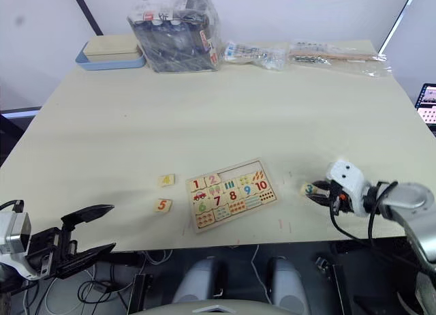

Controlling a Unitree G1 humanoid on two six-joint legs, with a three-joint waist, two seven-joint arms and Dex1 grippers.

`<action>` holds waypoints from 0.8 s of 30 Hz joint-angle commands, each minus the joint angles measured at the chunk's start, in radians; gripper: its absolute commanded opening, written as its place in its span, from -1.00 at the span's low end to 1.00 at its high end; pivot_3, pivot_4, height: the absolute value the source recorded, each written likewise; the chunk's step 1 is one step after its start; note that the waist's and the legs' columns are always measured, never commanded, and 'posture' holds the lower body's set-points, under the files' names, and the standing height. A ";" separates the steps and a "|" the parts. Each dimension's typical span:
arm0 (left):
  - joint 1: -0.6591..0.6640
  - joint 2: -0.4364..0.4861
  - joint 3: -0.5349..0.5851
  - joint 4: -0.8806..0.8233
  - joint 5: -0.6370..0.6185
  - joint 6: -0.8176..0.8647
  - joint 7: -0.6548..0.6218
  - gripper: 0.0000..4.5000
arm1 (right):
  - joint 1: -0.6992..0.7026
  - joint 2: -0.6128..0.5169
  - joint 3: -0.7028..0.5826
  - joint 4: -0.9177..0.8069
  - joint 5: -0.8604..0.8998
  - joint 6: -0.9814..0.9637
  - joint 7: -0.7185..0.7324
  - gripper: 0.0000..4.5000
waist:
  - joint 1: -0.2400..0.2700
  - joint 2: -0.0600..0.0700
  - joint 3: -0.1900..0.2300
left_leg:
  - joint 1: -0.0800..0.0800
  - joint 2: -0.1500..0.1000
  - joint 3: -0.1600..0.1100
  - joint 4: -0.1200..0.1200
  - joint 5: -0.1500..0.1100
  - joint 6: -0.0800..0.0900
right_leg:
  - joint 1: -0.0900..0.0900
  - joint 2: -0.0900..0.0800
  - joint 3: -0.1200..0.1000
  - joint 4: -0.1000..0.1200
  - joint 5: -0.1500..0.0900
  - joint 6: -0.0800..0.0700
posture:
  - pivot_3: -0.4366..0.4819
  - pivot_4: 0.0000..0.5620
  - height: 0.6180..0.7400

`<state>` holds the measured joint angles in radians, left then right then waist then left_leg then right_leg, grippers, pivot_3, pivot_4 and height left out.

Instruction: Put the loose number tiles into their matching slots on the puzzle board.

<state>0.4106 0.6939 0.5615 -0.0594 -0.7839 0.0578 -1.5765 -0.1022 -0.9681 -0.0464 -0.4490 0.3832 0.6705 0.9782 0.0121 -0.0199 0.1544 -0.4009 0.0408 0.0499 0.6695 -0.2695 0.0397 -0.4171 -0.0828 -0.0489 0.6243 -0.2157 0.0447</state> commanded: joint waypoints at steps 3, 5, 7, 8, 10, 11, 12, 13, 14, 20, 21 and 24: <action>-0.010 -0.005 0.004 -0.016 -0.008 -0.010 -0.004 1.00 | -0.380 -0.089 0.180 -0.022 0.034 0.187 0.147 -0.60 | -0.006 0.005 0.003 | 0.000 0.000 0.001 0.000 0.000 0.000 | 0.000 -0.001 0.000 0.000 0.002 -0.003 | -0.05 -0.47 1.00; -0.016 -0.008 0.004 -0.015 -0.010 -0.008 -0.001 1.00 | -0.526 -0.089 0.272 0.011 0.001 0.201 0.200 -0.60 | -0.011 0.006 0.004 | 0.000 0.000 0.002 0.001 0.000 0.000 | -0.001 -0.002 0.001 0.000 0.002 -0.002 | -0.05 -0.47 1.00; -0.017 -0.012 0.006 -0.015 -0.012 -0.008 -0.002 1.00 | -0.643 -0.070 0.361 0.055 -0.041 0.198 0.243 -0.60 | -0.013 0.004 0.003 | 0.000 0.000 0.000 0.000 0.000 0.000 | -0.001 -0.002 -0.001 0.000 0.001 -0.001 | -0.05 -0.47 1.00; -0.018 -0.015 0.007 -0.015 -0.015 -0.006 -0.001 1.00 | -0.707 -0.049 0.408 0.080 -0.060 0.203 0.264 -0.60 | -0.012 0.002 0.002 | 0.000 0.000 -0.001 -0.001 0.000 0.000 | -0.001 -0.002 -0.003 0.000 0.001 -0.005 | -0.05 -0.47 1.00; -0.020 -0.018 0.010 -0.015 -0.020 -0.003 0.001 1.00 | -0.809 -0.004 0.496 0.122 -0.102 0.215 0.296 -0.60 | -0.018 0.002 0.002 | -0.001 0.000 -0.001 -0.001 0.000 0.000 | -0.001 -0.003 -0.005 -0.001 0.000 -0.007 | -0.05 -0.47 1.00; -0.018 -0.020 0.011 -0.015 -0.021 -0.003 0.001 1.00 | -0.850 0.024 0.538 0.141 -0.125 0.216 0.305 -0.60 | -0.022 0.002 0.002 | -0.002 -0.001 -0.001 -0.001 0.000 0.000 | -0.001 -0.003 -0.004 -0.001 0.000 -0.006 | -0.05 -0.47 1.00; -0.016 -0.022 0.011 -0.017 -0.021 -0.004 0.002 1.00 | -0.892 0.068 0.574 0.164 -0.138 0.223 0.309 -0.60 | -0.023 0.002 0.002 | -0.002 -0.001 0.000 -0.001 0.000 0.000 | -0.001 -0.003 -0.004 -0.001 0.000 -0.006 | -0.05 -0.47 1.00; -0.013 -0.024 0.012 -0.019 -0.021 -0.005 0.002 1.00 | -0.931 0.124 0.605 0.190 -0.145 0.234 0.306 -0.60 | -0.026 0.002 0.002 | -0.003 -0.001 -0.001 -0.001 0.000 0.000 | -0.001 -0.003 -0.005 -0.001 0.000 -0.006 | -0.05 -0.47 1.00; -0.012 -0.026 0.010 -0.022 -0.019 -0.005 0.004 1.00 | -0.959 0.166 0.629 0.214 -0.153 0.237 0.304 -0.60 | -0.026 0.002 0.002 | -0.003 -0.001 -0.001 -0.001 0.000 0.000 | -0.001 -0.003 -0.005 -0.001 0.000 -0.006 | -0.05 -0.47 1.00; 0.007 -0.031 0.020 -0.033 -0.021 -0.009 0.008 1.00 | -1.071 0.349 0.751 0.372 -0.253 0.166 0.310 -0.60 | -0.026 0.002 0.002 | -0.002 -0.001 -0.001 -0.001 0.000 0.000 | -0.001 -0.003 -0.006 0.001 0.001 -0.006 | -0.05 -0.47 1.00; 0.010 -0.032 0.022 -0.033 -0.020 -0.011 0.007 1.00 | -1.085 0.376 0.768 0.407 -0.276 0.145 0.307 -0.60 | -0.024 0.002 0.002 | -0.002 -0.001 -0.002 0.000 0.000 -0.001 | -0.001 -0.003 -0.006 0.001 0.001 -0.007 | -0.05 -0.47 1.00; 0.020 -0.037 0.027 -0.037 -0.020 -0.016 0.012 1.00 | -1.116 0.448 0.816 0.501 -0.332 0.081 0.310 -0.60 | -0.026 0.002 0.002 | -0.002 -0.002 -0.002 0.000 0.000 -0.001 | 0.000 -0.003 -0.006 0.002 0.001 -0.006 | -0.05 -0.47 1.00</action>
<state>0.4209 0.6590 0.5585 -0.0696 -0.7887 0.0550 -1.5644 -1.1878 -0.5400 0.7621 0.0240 0.0843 0.7961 1.2823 -0.0140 -0.0178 0.1560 -0.4028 0.0393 0.0481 0.6697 -0.2696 0.0390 -0.4175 -0.0860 -0.0552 0.6261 -0.2149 0.0383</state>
